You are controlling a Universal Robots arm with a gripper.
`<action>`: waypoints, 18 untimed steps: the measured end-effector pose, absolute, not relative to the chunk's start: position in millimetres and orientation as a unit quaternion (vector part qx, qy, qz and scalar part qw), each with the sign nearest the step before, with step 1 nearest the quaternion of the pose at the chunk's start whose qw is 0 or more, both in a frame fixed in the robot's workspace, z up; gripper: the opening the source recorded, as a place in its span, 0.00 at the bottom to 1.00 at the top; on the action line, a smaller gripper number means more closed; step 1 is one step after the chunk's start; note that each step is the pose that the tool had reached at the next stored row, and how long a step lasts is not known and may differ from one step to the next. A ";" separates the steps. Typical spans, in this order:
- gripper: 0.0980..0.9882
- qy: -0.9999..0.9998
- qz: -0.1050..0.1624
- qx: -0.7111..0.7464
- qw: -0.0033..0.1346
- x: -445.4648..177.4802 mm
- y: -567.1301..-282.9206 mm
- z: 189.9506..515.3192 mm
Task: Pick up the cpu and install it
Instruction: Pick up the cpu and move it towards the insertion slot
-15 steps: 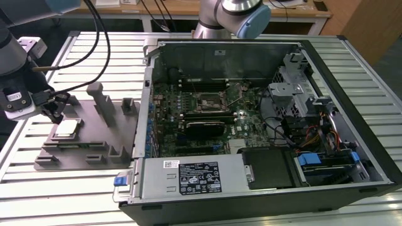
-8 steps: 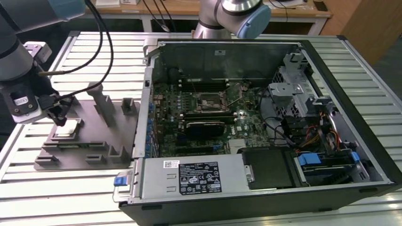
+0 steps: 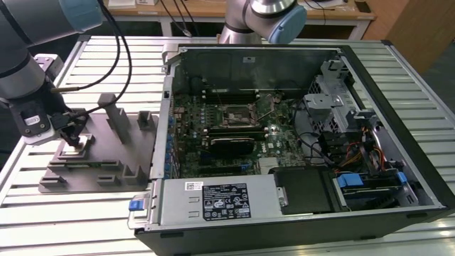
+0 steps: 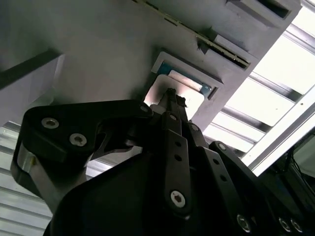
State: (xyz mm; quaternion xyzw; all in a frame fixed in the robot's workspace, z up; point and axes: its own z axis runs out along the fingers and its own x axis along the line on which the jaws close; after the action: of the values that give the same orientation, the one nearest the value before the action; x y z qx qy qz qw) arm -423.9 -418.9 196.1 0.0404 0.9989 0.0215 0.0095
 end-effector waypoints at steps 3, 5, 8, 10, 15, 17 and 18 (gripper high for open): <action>0.01 0.999 0.021 0.040 0.009 -423.9 -418.9 195.0; 0.01 0.999 0.021 0.040 0.009 -423.8 -418.9 195.0; 0.01 0.999 0.022 0.040 0.009 -423.8 -418.9 194.8; 0.08 0.999 0.022 0.040 0.009 -423.8 -418.9 194.8; 0.29 0.999 0.022 0.040 0.009 -423.8 -418.9 194.7; 0.35 0.999 0.022 0.040 0.010 -423.8 -418.9 194.6; 0.41 0.999 0.022 0.040 0.009 -423.8 -418.9 194.6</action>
State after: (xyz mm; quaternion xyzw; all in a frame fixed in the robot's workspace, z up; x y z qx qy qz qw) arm -423.8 -418.9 194.6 0.0403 0.9989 0.0215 0.0095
